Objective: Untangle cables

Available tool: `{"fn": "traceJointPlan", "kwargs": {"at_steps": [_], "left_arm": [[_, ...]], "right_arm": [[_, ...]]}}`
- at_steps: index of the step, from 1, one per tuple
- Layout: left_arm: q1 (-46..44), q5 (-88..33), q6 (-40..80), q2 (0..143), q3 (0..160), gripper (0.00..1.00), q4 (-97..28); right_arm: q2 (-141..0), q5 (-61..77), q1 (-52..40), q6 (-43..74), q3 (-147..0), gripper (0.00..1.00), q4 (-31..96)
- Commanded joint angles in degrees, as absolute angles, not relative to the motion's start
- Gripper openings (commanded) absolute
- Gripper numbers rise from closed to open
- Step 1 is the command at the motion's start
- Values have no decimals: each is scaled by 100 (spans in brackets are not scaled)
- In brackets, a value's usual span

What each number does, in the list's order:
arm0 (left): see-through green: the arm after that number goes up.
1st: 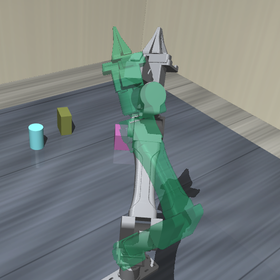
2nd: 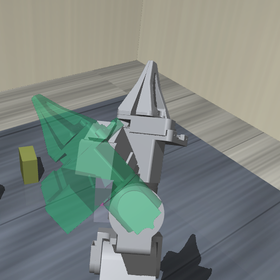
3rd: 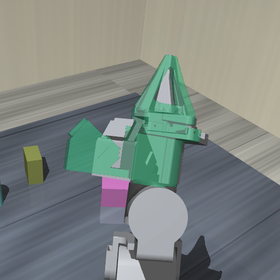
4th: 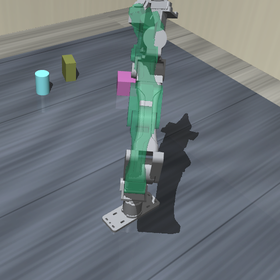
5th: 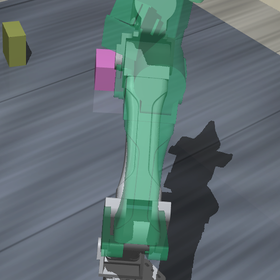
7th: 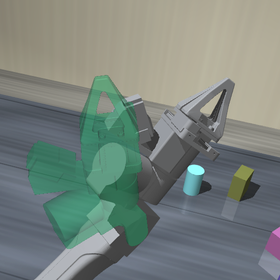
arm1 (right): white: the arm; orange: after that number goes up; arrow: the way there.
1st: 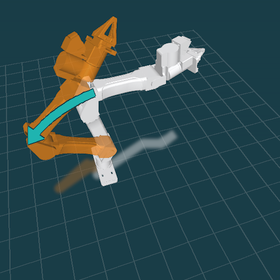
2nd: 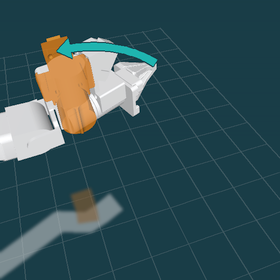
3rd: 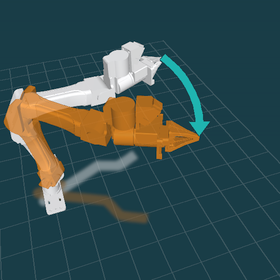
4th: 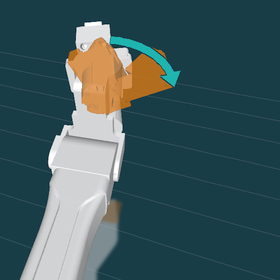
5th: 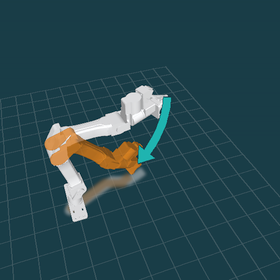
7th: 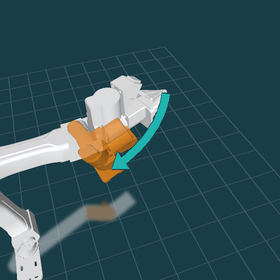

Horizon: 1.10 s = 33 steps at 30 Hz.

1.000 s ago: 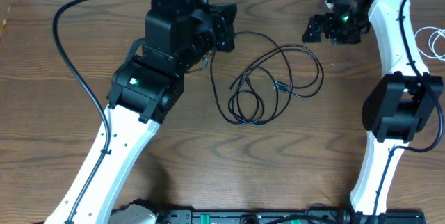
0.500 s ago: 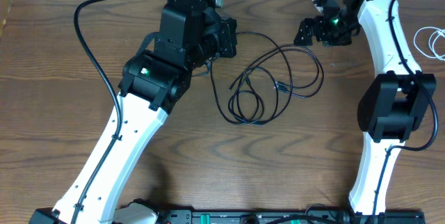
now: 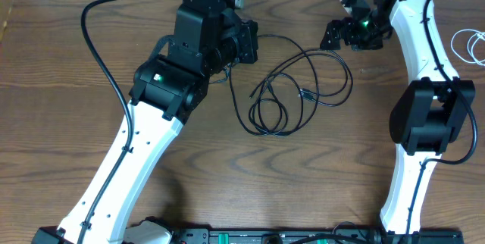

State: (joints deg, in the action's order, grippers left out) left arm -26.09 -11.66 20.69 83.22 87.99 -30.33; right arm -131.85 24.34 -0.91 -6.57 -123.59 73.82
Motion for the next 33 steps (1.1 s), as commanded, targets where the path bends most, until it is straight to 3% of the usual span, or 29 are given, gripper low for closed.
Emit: {"fn": "traceJointPlan", "kwargs": {"at_steps": [1,16,22,33], "left_arm": [[-2596,-1092,1970,8329,8873,8,-3081],[-2596,-1092,1973,8447,8873,9,-3083],[-2596,-1092,1973,8488,8873,29,-3083],[-2596,-1094,1975,8488,8873,46,-3155]], "right_arm": [[-13194,2432,-119,-738,-12320,99,7369],[-13194,2432,-117,-738,-12320,99,7303],[-13194,2432,-117,-738,-12320,99,7303],[-13194,2432,-161,-738,-12320,99,7288]]}}
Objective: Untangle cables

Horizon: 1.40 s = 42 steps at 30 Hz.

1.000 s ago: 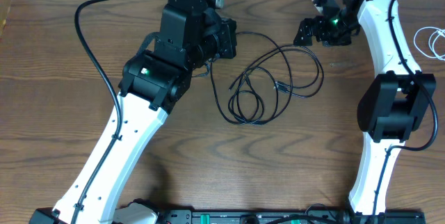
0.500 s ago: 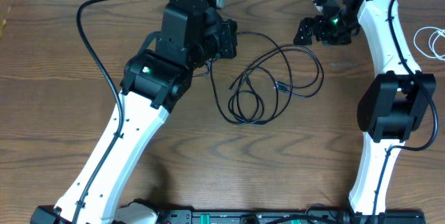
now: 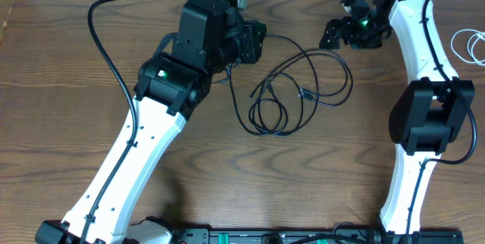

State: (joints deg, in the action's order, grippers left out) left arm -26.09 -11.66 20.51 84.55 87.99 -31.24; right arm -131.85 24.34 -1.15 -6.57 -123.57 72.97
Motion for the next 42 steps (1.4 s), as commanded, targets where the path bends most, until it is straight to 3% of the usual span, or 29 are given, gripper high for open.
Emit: {"fn": "traceJointPlan", "kwargs": {"at_steps": [1,11,42], "left_arm": [[-2596,-1092,1975,8488,8873,47,-3197],[-2596,-1094,1975,8510,8855,52,-3479],[-2624,-1114,2169,9002,8836,52,-3728]], "right_arm": [[-13194,2432,-158,-738,-12320,99,7288],[-13194,2436,-161,-731,-12320,99,7303],[-11789,2388,506,-784,-12361,99,8077]]}}
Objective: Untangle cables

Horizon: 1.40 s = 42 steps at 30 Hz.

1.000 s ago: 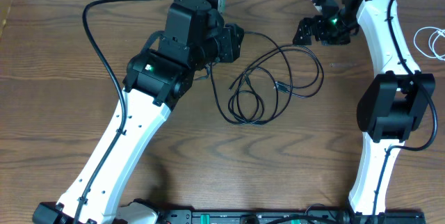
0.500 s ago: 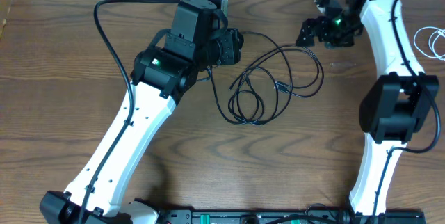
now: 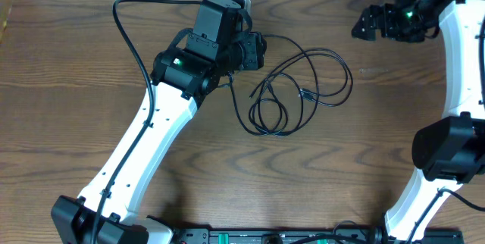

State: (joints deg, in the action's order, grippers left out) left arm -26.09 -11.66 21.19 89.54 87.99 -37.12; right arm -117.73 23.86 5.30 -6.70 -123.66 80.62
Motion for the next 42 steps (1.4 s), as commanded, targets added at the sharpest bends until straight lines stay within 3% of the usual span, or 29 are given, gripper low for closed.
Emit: {"fn": "traceJointPlan", "kwargs": {"at_steps": [1,30,42], "left_arm": [[-2624,-1114,2169,9006,8836,52,-3730],[-3188,-1090,2456,10925,8836,51,-3039],[-3197,-1094,344,11987,8836,50,-2383]], "right_arm": [[-11791,2388,506,-784,-12357,99,8071],[-11802,2235,484,-781,-12352,99,8060],[-11802,2237,478,-781,-12352,99,8055]]}}
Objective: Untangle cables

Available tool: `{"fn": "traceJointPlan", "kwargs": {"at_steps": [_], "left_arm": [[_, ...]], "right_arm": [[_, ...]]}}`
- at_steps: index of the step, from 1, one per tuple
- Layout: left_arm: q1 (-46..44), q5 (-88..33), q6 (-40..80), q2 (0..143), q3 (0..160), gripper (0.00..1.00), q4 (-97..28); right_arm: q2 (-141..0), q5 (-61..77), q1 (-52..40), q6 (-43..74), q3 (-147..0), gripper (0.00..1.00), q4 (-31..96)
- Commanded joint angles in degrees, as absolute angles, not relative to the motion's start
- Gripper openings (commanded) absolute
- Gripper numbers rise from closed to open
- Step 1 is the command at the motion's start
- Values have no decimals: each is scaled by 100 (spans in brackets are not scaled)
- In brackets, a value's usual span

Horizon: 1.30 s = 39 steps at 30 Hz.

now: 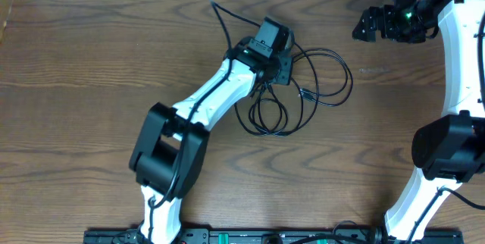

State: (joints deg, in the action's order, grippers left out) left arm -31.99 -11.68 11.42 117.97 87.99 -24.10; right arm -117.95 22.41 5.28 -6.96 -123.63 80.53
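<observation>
A thin black cable (311, 96) lies in several overlapping loops at the middle of the wooden table (91, 85). A small connector (306, 92) shows inside the loops. My left gripper (283, 68) is low over the upper left part of the tangle, pointing right; its dark fingers blend with the cable, so I cannot tell how its jaws stand or whether they hold anything. My right gripper (362, 27) hangs at the far right back corner, well clear of the cable, with its jaws apart and nothing between them.
The left arm (216, 96) stretches diagonally from the front middle across the table to the tangle. The right arm (455, 85) runs along the right edge. A black rail (265, 236) lies along the front edge.
My left arm has reached further right and lower; its gripper was just left of the tangle and is now over the upper left loops. The right arm and the cable look unchanged.
At first my left gripper was left of the tangle and my right gripper hung just above its upper right. The left crept rightward. The right gripper then drew back to the far right corner. Now the left gripper sits over the loops, whose shape is unchanged.
</observation>
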Motion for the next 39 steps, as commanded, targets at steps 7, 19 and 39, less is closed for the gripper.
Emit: {"fn": "traceJointPlan", "kwargs": {"at_steps": [7,19,39], "left_arm": [[-3197,-1090,-40,12252,8836,50,-2196],[-3197,-810,-38,12444,8836,50,-2084],[-3221,-812,-16,12444,8608,44,-2023]], "right_arm": [[-11802,2237,478,-781,-12352,99,8060],[-11802,2237,478,-781,-12352,99,8060],[-11802,2237,478,-781,-12352,99,8058]]}}
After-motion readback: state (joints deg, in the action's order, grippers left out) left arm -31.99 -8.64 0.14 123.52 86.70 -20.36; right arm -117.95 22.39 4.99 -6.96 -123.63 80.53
